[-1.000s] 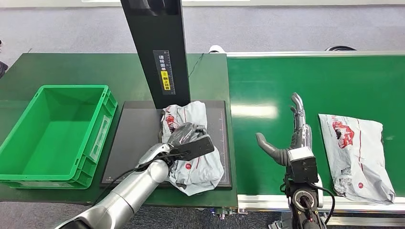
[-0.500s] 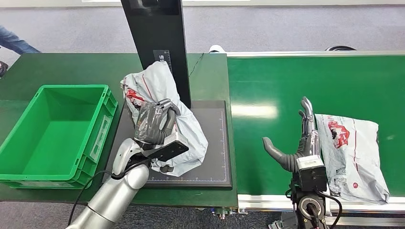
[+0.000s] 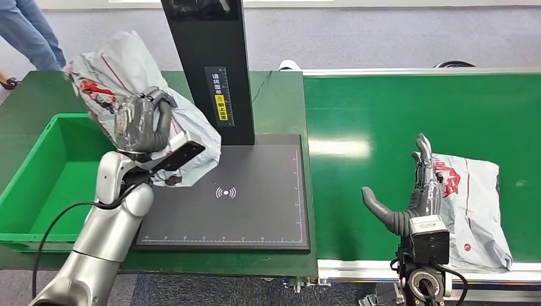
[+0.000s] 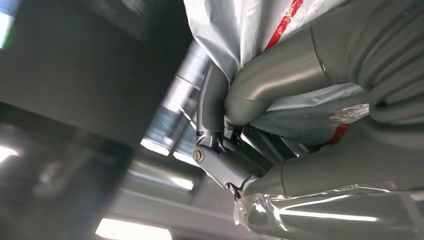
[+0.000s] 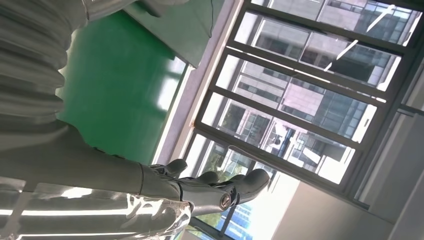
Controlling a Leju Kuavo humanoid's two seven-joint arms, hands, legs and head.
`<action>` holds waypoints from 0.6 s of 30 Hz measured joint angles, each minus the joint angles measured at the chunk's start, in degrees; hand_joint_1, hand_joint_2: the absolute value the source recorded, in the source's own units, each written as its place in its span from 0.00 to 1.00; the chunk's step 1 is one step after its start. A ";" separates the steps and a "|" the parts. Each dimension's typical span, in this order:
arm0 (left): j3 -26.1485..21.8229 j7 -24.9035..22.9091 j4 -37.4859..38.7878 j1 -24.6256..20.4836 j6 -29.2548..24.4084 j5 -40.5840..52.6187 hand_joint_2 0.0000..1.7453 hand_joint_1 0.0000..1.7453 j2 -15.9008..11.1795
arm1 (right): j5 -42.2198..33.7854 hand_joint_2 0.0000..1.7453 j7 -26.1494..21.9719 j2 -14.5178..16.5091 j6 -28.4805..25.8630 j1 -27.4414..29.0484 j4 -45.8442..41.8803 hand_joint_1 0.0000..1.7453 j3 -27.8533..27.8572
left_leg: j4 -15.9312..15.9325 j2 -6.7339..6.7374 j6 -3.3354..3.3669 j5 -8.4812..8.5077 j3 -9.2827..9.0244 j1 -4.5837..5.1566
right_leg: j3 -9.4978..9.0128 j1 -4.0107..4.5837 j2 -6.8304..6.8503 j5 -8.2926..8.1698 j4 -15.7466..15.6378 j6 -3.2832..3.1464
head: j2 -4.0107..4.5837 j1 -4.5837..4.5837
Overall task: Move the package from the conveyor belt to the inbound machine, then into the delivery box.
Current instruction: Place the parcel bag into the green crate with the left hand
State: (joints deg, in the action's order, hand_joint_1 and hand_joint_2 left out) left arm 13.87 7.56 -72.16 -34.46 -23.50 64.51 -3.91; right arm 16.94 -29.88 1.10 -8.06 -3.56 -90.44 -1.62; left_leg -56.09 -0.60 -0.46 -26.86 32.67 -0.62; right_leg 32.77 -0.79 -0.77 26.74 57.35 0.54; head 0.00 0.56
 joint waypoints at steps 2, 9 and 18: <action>-1.52 -1.43 1.39 -1.81 0.07 1.73 1.00 1.00 -1.33 | 0.00 1.00 0.01 -0.15 0.04 0.00 0.00 0.00 0.05 | 0.00 0.00 0.00 0.00 0.00 0.00 | 0.01 0.00 0.00 0.00 0.00 0.00 | 0.00 0.00; -7.00 -7.19 13.30 -10.72 4.87 4.40 1.00 1.00 -6.37 | 0.00 1.00 0.02 -0.97 -0.09 0.72 -0.25 0.00 0.84 | 0.00 0.04 -0.01 0.01 0.00 -0.01 | 0.03 0.02 -0.03 0.00 0.01 0.00 | 0.00 -0.01; -11.79 -14.48 31.19 -17.44 9.41 5.92 1.00 1.00 -12.28 | 0.53 1.00 0.18 -1.12 -0.42 1.49 -0.46 0.00 1.29 | 0.02 0.10 -0.03 0.01 0.03 -0.01 | 0.05 0.02 -0.08 0.00 0.02 -0.01 | 0.00 -0.01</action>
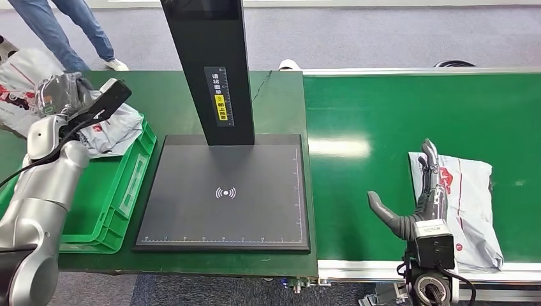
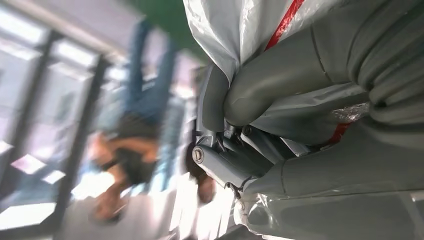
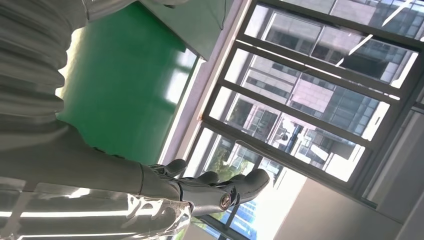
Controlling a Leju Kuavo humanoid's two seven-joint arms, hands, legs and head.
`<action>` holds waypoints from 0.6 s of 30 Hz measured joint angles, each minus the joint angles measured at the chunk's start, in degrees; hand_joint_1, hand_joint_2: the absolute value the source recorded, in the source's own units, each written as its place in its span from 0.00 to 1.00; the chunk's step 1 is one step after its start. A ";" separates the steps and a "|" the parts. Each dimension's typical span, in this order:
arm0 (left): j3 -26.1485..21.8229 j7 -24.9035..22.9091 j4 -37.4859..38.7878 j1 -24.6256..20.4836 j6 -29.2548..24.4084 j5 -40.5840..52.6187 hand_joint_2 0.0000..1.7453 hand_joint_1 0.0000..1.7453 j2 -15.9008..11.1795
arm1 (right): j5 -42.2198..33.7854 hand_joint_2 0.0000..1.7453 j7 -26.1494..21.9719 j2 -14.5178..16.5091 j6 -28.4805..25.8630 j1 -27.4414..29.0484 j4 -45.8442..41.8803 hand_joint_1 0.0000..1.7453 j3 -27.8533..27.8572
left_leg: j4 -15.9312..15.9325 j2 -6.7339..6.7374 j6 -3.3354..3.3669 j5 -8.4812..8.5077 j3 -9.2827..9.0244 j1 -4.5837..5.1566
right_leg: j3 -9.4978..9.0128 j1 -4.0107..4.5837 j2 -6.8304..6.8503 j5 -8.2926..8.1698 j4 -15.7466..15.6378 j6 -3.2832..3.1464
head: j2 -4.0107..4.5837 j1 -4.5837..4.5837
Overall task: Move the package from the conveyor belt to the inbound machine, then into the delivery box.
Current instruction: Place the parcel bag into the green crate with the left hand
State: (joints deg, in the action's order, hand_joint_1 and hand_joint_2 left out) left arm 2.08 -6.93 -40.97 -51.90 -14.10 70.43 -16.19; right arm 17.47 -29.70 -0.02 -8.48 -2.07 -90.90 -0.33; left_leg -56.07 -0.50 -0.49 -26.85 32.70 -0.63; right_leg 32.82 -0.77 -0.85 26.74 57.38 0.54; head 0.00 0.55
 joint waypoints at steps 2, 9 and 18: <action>-0.69 -2.45 2.96 -0.14 1.24 0.63 1.00 1.00 -0.96 | 0.57 1.00 0.22 0.21 0.05 0.00 -0.01 0.00 0.00 | 0.00 0.01 0.00 0.00 0.01 0.00 | 0.01 0.00 -0.01 0.00 0.00 0.00 | 0.00 0.00; -2.59 -7.05 10.14 -0.21 5.64 2.11 1.00 1.00 -3.26 | 2.16 1.00 1.02 1.32 0.61 -0.03 -0.02 0.00 0.00 | 0.00 -0.02 0.00 0.00 0.01 0.00 | 0.01 0.00 0.00 0.00 0.00 0.00 | 0.00 -0.01; -3.53 -9.25 14.72 -0.34 13.50 3.44 1.00 1.00 -3.54 | 3.09 1.00 1.16 2.37 1.16 -0.29 -0.02 0.00 0.05 | 0.00 -0.04 0.00 0.00 0.02 0.00 | 0.02 0.00 0.01 0.00 0.00 0.00 | 0.00 -0.01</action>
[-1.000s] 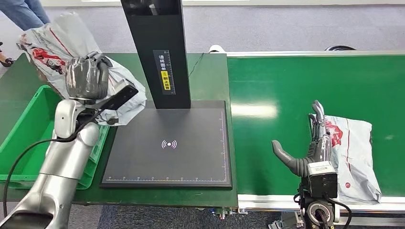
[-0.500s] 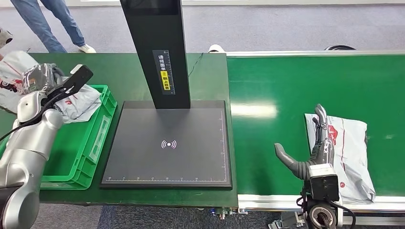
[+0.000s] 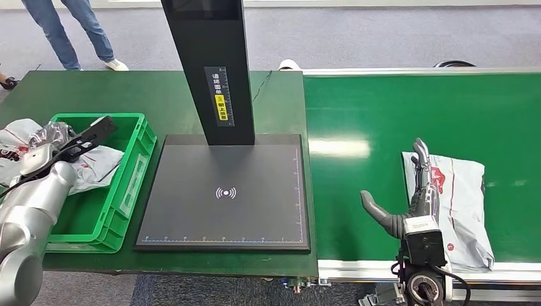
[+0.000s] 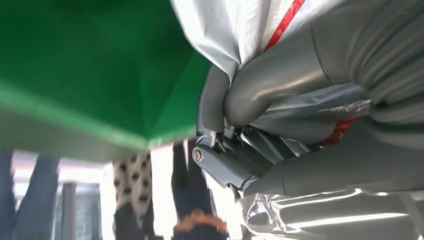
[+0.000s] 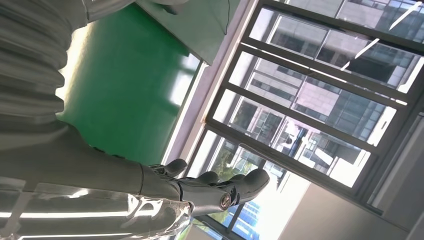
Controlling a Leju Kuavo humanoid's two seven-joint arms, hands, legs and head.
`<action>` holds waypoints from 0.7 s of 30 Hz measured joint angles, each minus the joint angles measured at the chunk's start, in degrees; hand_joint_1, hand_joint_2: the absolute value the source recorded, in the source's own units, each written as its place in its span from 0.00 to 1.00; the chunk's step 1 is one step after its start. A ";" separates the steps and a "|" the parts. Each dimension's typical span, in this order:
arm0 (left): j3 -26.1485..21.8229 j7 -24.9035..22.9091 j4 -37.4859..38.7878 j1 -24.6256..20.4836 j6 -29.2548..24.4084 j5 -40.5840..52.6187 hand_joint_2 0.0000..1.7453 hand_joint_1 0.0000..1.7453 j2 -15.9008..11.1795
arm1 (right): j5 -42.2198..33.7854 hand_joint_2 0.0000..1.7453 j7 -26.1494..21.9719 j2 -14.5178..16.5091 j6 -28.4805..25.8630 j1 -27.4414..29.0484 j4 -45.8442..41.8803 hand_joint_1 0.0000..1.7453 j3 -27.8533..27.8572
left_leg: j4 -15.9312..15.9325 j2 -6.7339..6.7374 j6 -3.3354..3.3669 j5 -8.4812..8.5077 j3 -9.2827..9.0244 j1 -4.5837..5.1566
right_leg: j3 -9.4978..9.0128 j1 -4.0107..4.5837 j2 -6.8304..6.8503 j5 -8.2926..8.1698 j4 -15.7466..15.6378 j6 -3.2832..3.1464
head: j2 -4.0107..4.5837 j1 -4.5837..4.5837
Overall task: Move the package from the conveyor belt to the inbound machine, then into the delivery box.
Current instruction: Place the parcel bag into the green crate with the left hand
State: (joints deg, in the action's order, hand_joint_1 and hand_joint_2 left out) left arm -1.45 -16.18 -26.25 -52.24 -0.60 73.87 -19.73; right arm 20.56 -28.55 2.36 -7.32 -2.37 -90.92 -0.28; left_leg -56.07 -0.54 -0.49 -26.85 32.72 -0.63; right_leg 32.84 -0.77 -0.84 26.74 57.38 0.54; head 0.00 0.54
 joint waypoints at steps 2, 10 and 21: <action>-0.45 0.04 0.86 -0.10 2.91 -0.38 1.00 0.77 0.10 | 0.16 1.00 0.00 0.17 0.11 -0.05 0.00 0.00 0.01 | 0.00 0.00 0.00 0.00 0.00 0.00 | 0.00 0.00 0.00 0.00 0.00 0.00 | 0.00 0.01; -1.90 0.58 2.70 -0.11 5.63 -1.28 1.00 0.00 0.84 | 0.71 1.00 0.21 0.49 0.50 -0.12 0.00 0.00 0.13 | 0.00 0.00 0.00 0.00 0.00 0.00 | 0.00 0.00 0.00 0.00 0.00 0.00 | 0.00 0.00; -3.68 3.42 2.56 -0.13 -3.85 -2.67 1.00 0.00 2.25 | 1.19 1.00 0.33 1.11 1.02 0.30 -0.71 0.00 1.16 | 0.00 0.00 0.00 0.00 -0.01 0.00 | 0.01 0.00 0.00 0.00 0.00 0.00 | 0.00 0.00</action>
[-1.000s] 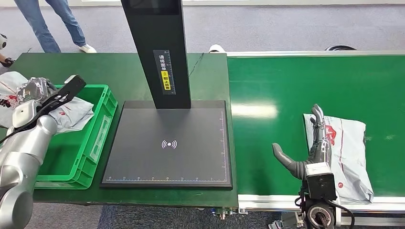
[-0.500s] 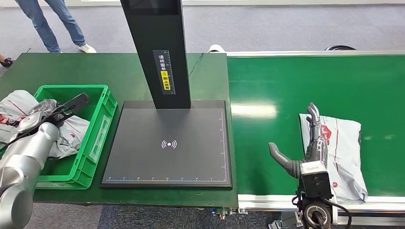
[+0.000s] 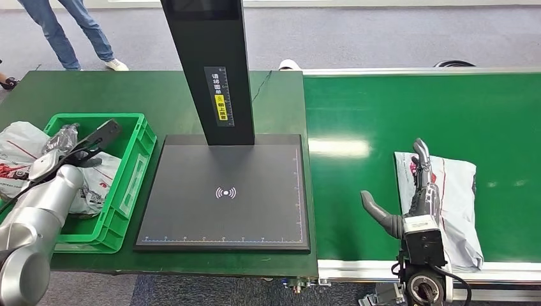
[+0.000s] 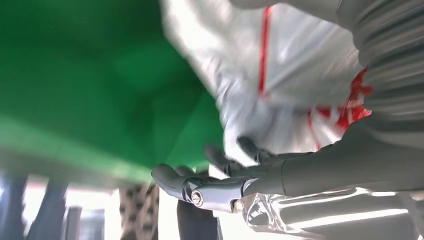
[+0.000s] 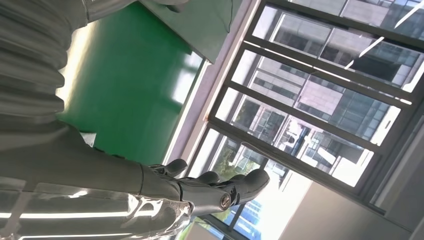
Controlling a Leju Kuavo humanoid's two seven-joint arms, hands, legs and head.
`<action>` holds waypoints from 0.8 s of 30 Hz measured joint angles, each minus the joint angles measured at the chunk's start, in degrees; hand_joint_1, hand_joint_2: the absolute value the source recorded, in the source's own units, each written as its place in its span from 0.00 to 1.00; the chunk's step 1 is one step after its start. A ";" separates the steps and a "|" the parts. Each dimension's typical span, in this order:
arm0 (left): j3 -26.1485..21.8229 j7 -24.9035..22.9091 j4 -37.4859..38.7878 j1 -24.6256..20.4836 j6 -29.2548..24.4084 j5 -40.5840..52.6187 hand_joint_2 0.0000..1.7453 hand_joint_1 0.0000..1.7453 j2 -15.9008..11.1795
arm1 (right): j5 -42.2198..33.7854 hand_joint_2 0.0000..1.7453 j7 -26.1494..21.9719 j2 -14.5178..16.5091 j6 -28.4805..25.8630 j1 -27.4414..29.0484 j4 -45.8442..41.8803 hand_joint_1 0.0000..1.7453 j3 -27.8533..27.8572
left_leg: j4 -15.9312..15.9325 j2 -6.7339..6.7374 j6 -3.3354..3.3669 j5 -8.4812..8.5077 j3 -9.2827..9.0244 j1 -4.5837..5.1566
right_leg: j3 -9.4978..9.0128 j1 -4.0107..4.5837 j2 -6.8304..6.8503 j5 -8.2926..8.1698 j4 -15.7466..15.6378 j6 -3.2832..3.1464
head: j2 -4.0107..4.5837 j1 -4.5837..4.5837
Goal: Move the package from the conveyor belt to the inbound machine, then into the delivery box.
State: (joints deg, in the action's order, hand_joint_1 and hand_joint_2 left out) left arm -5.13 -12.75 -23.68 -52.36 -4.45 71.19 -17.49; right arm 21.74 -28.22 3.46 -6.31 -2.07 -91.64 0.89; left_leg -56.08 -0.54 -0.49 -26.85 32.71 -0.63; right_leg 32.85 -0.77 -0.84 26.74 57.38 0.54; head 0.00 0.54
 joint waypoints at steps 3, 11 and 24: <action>-1.03 2.84 -1.79 0.26 -6.21 -1.36 1.00 0.00 0.40 | 0.20 1.00 0.03 0.14 0.20 0.14 -0.53 0.00 0.40 | 0.00 0.02 0.00 0.00 0.00 0.00 | 0.00 0.00 0.00 0.00 0.00 0.00 | 0.00 0.00; -3.42 11.38 -18.52 7.34 -19.27 -10.10 1.00 0.00 0.82 | 0.36 1.00 0.25 0.43 0.18 1.00 -1.59 0.00 0.89 | 0.01 0.06 -0.01 -0.01 0.00 0.00 | 0.02 0.00 -0.02 0.01 0.00 -0.01 | 0.00 0.01; -0.89 36.87 -56.34 28.21 -24.20 -36.18 1.00 0.00 7.14 | -0.14 1.00 -1.10 0.40 -0.47 1.24 -1.50 0.00 1.29 | 0.00 -0.01 0.00 -0.04 0.01 0.03 | 0.00 -0.04 -0.02 0.03 -0.03 -0.01 | 0.00 0.00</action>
